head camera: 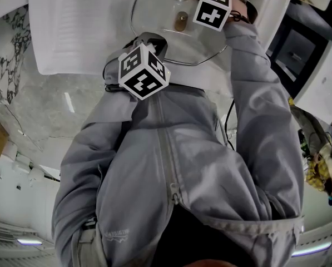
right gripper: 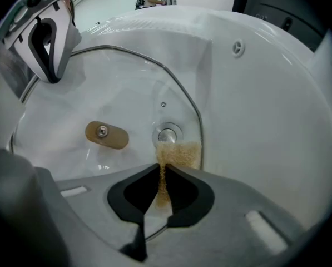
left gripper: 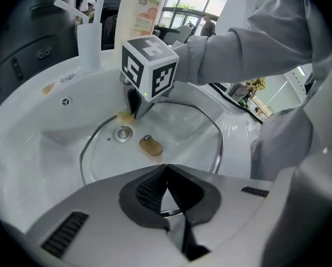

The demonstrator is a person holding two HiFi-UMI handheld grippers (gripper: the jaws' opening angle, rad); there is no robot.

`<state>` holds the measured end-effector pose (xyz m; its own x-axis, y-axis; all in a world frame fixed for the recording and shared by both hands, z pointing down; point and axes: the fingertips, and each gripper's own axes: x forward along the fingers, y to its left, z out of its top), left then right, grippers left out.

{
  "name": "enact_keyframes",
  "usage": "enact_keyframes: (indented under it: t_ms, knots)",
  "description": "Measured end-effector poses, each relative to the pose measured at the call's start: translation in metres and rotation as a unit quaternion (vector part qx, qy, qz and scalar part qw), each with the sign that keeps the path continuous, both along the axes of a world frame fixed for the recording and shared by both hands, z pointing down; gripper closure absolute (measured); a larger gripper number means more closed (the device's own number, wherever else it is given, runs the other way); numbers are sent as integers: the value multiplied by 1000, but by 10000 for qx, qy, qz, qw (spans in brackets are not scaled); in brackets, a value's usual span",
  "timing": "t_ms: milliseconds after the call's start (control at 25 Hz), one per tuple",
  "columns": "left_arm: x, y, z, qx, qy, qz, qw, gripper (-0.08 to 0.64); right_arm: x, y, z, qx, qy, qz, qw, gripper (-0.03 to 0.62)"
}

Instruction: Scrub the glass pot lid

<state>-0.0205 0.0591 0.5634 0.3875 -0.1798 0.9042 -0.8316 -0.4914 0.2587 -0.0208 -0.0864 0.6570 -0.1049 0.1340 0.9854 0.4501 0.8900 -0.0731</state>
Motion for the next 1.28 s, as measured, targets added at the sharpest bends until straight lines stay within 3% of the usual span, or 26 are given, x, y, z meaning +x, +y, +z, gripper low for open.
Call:
enact_keyframes:
  t_ms: [320, 560, 680, 1080, 1280]
  knots:
    - [0, 0, -1, 88, -39, -50, 9999, 554, 18, 44, -21, -765, 296, 228, 9964, 562]
    - [0, -2, -2, 160, -48, -109, 9998, 554, 46, 66, -38, -992, 705, 567, 9909, 563]
    - [-3, -2, -3, 188, -58, -107, 9997, 554, 50, 84, -49, -1324, 775, 668, 9859, 563]
    - [-1, -3, -4, 204, -104, -13, 9997, 554, 59, 130, -86, -2243, 672, 374, 9715, 563]
    - [0, -4, -3, 182, -115, 33, 9998, 554, 67, 148, -104, -2685, 877, 87, 9592, 563]
